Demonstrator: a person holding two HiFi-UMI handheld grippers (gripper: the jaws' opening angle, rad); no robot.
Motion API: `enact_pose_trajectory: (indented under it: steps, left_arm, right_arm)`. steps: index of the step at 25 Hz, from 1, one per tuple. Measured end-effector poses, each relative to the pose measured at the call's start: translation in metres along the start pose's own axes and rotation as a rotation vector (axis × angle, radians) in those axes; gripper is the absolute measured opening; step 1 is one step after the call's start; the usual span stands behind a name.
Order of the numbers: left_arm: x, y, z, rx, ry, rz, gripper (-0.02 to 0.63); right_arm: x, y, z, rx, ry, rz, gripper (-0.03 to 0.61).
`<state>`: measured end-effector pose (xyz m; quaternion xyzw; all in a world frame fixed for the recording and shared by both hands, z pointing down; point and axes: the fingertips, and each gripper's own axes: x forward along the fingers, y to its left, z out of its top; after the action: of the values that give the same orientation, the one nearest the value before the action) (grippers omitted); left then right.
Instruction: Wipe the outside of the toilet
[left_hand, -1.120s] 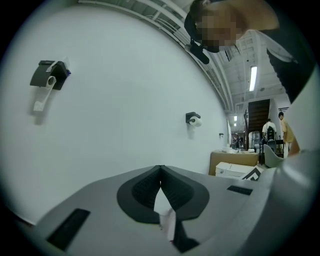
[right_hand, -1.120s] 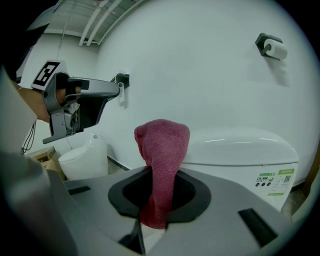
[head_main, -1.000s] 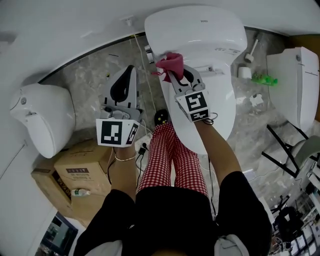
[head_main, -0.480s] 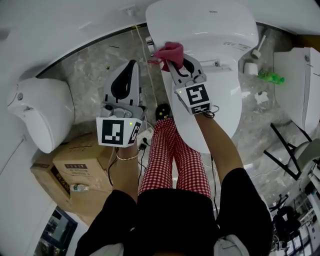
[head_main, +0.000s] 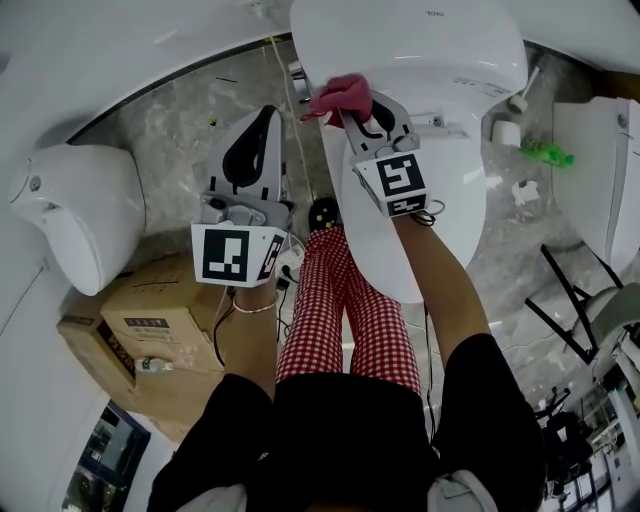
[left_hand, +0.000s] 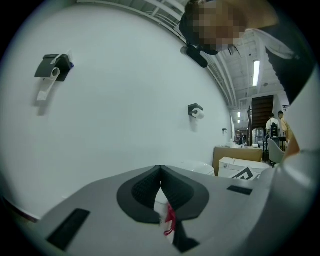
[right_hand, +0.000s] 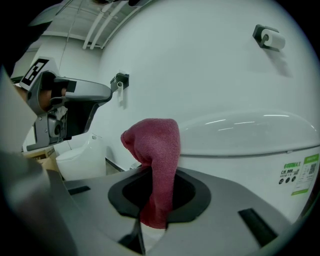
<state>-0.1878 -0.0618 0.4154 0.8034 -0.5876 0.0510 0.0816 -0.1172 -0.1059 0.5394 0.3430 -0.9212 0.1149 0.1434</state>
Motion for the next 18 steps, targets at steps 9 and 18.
enact_pose_trajectory:
  steps: [9, 18]
  left_arm:
    - [0.011, -0.010, -0.006, -0.019, 0.011, -0.005, 0.003]
    - [0.024, -0.029, -0.012, -0.028, 0.027, -0.025, 0.005]
  right_arm:
    - [-0.009, -0.027, -0.002, 0.007, -0.006, -0.030, 0.086]
    - [-0.026, -0.064, -0.003, 0.022, -0.013, -0.081, 0.086]
